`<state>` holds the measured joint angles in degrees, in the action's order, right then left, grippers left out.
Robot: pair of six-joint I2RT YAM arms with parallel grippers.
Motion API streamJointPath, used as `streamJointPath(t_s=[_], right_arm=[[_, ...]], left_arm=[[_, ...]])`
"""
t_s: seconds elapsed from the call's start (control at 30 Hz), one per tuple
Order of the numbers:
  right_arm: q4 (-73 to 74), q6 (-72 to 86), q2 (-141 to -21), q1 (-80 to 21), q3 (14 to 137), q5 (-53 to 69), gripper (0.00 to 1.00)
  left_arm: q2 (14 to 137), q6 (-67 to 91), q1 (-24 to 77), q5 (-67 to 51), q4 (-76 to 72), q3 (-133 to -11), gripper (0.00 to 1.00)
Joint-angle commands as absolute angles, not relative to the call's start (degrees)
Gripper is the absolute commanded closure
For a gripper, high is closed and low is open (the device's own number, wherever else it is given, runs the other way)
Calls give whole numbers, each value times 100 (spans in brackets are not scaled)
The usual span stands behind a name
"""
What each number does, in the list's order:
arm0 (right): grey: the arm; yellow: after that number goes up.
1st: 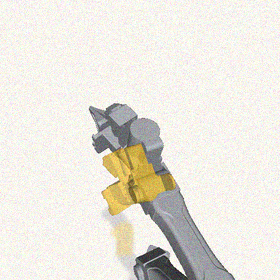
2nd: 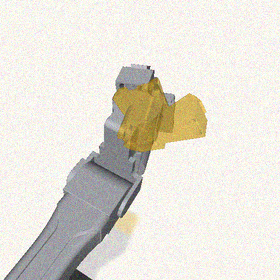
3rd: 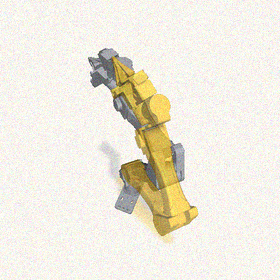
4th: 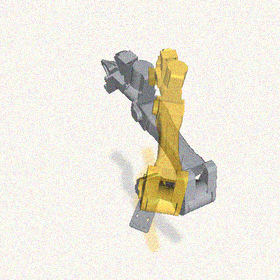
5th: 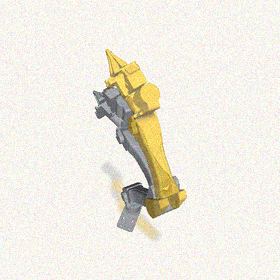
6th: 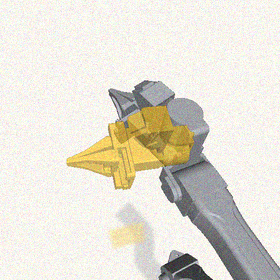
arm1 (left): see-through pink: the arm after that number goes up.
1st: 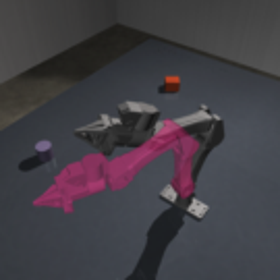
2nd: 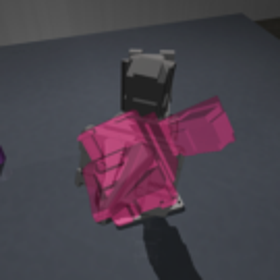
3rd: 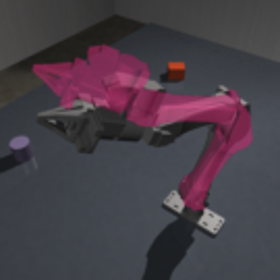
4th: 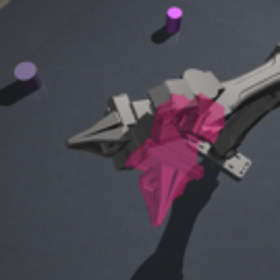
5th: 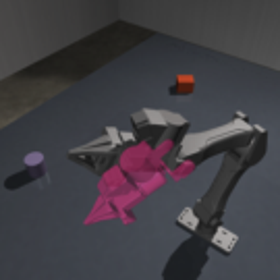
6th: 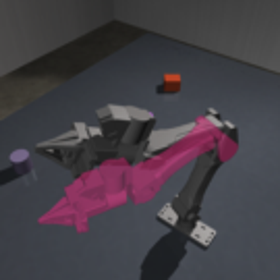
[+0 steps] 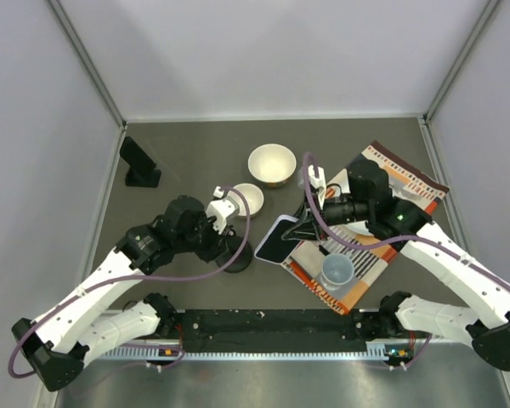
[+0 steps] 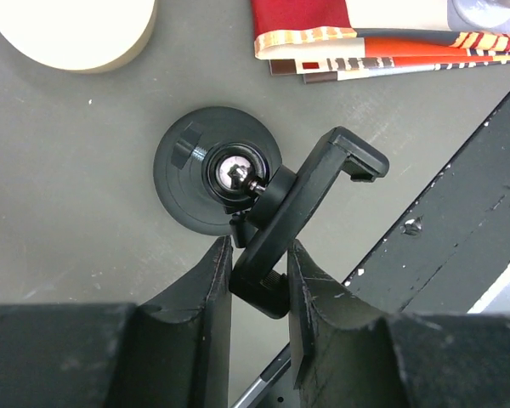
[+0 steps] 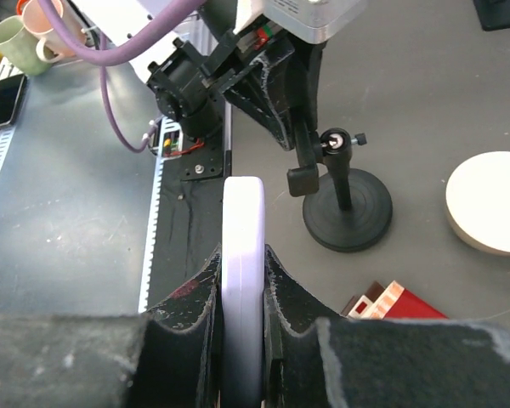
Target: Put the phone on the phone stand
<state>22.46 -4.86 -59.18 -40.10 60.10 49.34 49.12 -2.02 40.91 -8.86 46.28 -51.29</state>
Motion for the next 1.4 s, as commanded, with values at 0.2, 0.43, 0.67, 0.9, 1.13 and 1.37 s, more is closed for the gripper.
streamJointPath(t_s=[0.2,0.43,0.67,0.9,1.13,1.37], right_arm=[[2144,-948,-6248,-4622,6653,4817,100],[2469,-1845,-6863,-5001,7180,4701,100],[3654,-3531,-8154,-5194,8418,5625,100],[4745,-4192,-9403,-5572,9948,5063,100],[4808,-3947,-9607,-5669,10327,4703,100],[4781,-3648,-8369,-5467,9450,4702,100]], left_arm=[[4642,174,4078,-123,4334,-5449,39],[3071,1096,4078,500,3965,-5450,30],[1803,2223,4069,1643,3631,-4940,44],[1889,2741,4078,1538,4068,-4799,50],[1837,3331,4069,916,3764,-4167,54],[2513,3243,4078,35,3665,-3920,37]])
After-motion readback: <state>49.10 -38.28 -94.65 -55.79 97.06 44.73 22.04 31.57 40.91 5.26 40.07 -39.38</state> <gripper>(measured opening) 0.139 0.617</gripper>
